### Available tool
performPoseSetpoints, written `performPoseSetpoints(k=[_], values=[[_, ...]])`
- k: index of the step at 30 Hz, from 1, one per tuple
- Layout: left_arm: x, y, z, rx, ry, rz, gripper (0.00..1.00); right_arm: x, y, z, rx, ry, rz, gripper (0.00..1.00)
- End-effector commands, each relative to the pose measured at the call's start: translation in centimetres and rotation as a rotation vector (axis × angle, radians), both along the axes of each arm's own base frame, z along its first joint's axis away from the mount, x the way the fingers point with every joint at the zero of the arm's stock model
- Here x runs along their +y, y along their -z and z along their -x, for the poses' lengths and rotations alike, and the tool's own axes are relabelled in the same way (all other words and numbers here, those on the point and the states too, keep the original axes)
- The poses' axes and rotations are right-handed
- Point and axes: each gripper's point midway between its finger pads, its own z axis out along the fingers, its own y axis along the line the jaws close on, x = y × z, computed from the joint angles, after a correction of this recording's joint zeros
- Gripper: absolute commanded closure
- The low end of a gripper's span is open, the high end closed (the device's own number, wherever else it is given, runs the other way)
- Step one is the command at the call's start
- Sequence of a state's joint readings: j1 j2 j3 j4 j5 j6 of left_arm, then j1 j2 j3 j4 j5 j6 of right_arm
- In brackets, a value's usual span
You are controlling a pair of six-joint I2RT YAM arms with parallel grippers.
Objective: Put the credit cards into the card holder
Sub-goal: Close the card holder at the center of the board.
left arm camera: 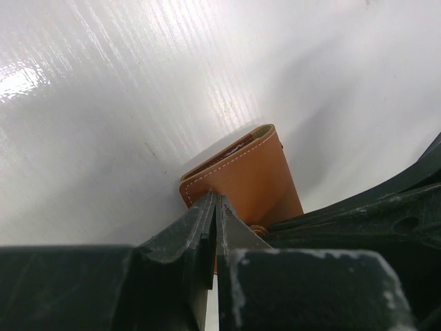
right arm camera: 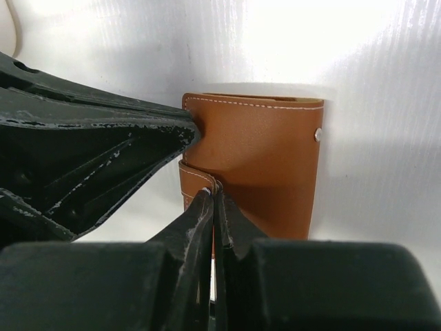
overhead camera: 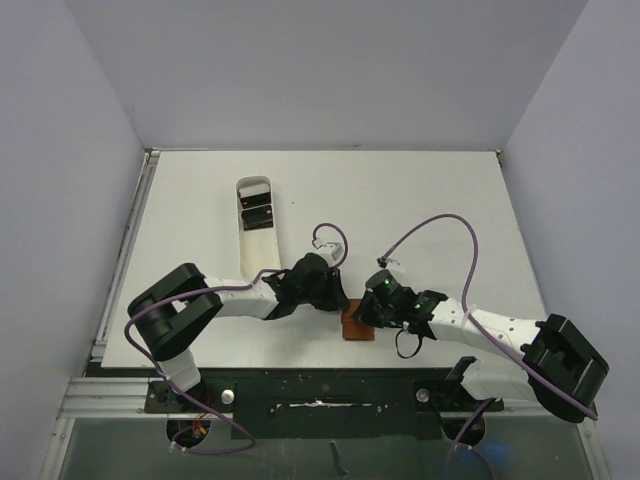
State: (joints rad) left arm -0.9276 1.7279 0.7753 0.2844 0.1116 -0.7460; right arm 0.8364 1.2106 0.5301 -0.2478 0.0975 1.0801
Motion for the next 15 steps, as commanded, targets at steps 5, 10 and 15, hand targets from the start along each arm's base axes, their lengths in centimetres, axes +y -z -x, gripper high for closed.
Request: performPoseSetpoints(k=[5,10,15], values=[[0.0,-0.5,-1.4,-0.064,-0.012,-0.029,0.97,-1.1,0.4,-0.3,-0.015,0.047,0.014,1.0],[0.1,-0.2,-1.2,-0.059,-0.008,-0.03,0.97,-1.9,1.4,-0.2,0.0,0.067,0.028,1.0],[0.2,0.3,-1.1,-0.051,-0.01,-0.038,0.97,-2.6,2.1,-0.2,0.001,0.079,0.031,1.0]])
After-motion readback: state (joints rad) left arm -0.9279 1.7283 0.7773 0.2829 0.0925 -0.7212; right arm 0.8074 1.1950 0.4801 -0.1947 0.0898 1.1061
